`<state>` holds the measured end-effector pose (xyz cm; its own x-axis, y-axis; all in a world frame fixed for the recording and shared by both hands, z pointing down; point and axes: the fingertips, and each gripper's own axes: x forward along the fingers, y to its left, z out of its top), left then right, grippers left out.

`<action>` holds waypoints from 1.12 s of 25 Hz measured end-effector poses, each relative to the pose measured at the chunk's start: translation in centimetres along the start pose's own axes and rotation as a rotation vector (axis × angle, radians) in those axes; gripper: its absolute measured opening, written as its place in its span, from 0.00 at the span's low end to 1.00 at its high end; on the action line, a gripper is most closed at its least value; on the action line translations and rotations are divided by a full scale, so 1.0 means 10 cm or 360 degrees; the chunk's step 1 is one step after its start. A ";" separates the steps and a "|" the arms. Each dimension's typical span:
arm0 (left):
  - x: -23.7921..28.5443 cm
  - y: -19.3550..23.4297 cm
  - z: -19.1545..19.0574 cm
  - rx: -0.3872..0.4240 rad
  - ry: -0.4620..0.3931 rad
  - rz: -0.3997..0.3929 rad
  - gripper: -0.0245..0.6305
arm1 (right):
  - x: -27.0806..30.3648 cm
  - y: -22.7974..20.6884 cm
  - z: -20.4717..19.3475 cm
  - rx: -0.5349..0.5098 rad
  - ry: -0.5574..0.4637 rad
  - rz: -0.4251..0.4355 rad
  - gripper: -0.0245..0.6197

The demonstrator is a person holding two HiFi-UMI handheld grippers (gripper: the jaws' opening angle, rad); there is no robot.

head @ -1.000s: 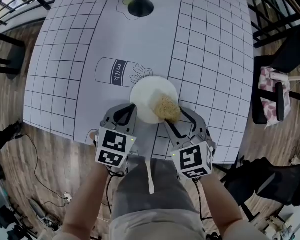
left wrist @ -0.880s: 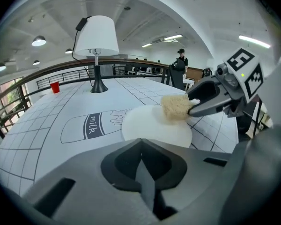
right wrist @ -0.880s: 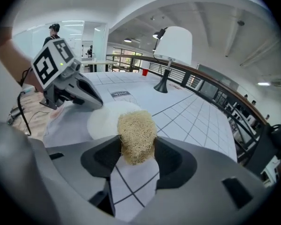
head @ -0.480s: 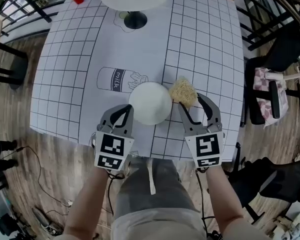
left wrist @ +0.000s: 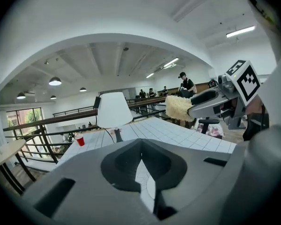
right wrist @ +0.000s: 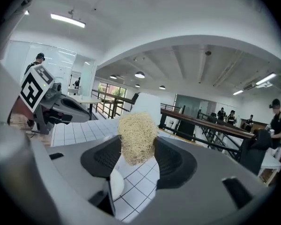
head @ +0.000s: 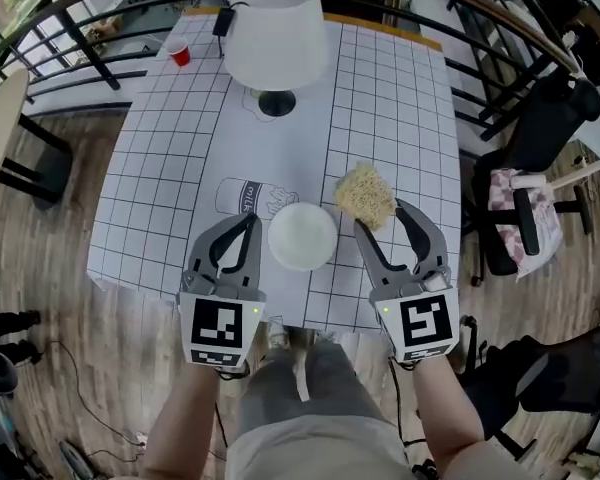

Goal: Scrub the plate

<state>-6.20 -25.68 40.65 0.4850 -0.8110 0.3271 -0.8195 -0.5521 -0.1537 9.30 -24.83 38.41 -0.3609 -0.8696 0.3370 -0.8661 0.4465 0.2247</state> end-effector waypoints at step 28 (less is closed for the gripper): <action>-1.98 0.05 2.02 0.0056 -0.0695 0.0212 0.06 | -1.73 0.29 2.29 -0.0216 -0.0727 0.0017 0.39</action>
<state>-10.05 -13.81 15.21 0.4657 -0.8767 -0.1204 -0.8762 -0.4376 -0.2019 5.11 -13.32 12.31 -0.5110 -0.8548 -0.0900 -0.8195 0.4529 0.3513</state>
